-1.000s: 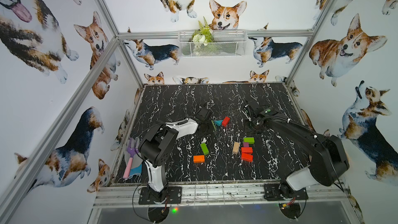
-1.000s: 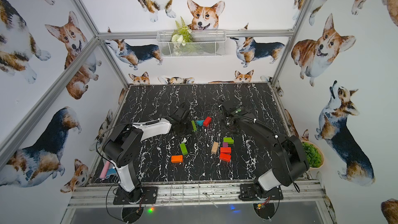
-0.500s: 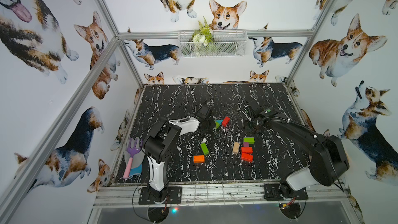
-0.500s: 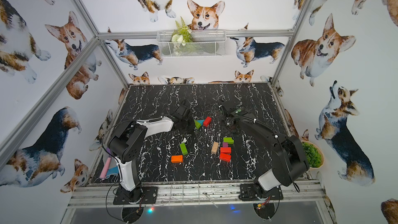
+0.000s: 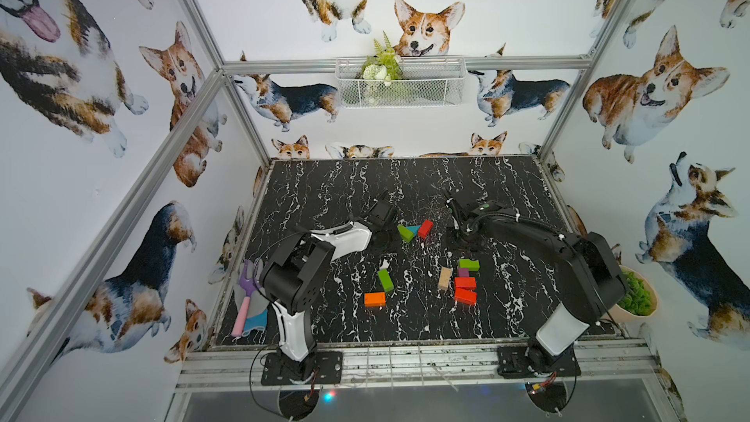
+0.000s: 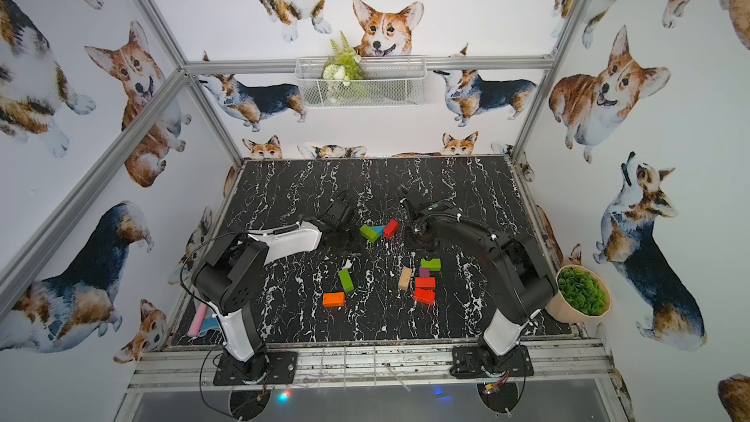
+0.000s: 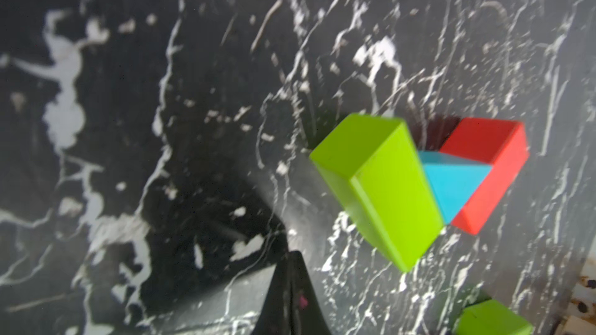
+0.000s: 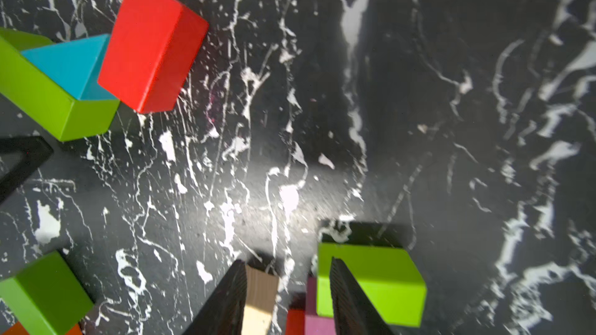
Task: Assemble a heart with building blocks
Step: Assemble the building block at the center of the board.
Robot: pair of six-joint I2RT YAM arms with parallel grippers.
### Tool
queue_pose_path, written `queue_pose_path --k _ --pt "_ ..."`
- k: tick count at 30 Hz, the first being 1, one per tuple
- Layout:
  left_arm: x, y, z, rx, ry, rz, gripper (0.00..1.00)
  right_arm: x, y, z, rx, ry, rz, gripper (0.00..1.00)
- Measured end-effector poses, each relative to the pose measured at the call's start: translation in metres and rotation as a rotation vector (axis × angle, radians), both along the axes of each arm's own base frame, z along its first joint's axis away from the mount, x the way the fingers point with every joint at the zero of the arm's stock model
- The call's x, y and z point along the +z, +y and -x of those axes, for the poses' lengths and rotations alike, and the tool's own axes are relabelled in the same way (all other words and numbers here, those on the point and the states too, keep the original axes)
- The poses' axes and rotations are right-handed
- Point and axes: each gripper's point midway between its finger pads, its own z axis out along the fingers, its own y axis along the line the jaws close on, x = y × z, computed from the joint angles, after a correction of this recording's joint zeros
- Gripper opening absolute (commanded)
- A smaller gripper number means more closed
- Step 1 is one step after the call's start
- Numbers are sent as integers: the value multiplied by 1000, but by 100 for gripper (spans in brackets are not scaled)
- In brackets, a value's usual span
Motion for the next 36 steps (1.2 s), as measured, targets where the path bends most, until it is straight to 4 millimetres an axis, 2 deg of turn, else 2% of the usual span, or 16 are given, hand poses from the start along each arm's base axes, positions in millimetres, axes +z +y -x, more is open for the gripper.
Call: queue_pose_path --k 1,4,7,13,19,27,36 --pt "1 -6 5 -14 -6 13 32 -3 4 -4 2 -1 0 46" --pt "6 -32 18 -67 -26 72 49 -7 9 -14 1 -6 0 46" --pt "11 -46 18 -78 -42 124 53 -9 10 -17 -1 -12 2 46" --pt "13 -48 0 -47 -89 94 53 -14 7 -12 -1 1 12 46" --pt "10 -41 -8 -37 -101 15 46 -12 2 -7 -2 -2 15 46" --pt "7 -29 -10 -37 -98 -73 49 -10 1 -7 -4 -9 18 45" --pt "8 -30 -13 -47 -107 -78 51 -8 -2 -4 -6 -15 22 45"
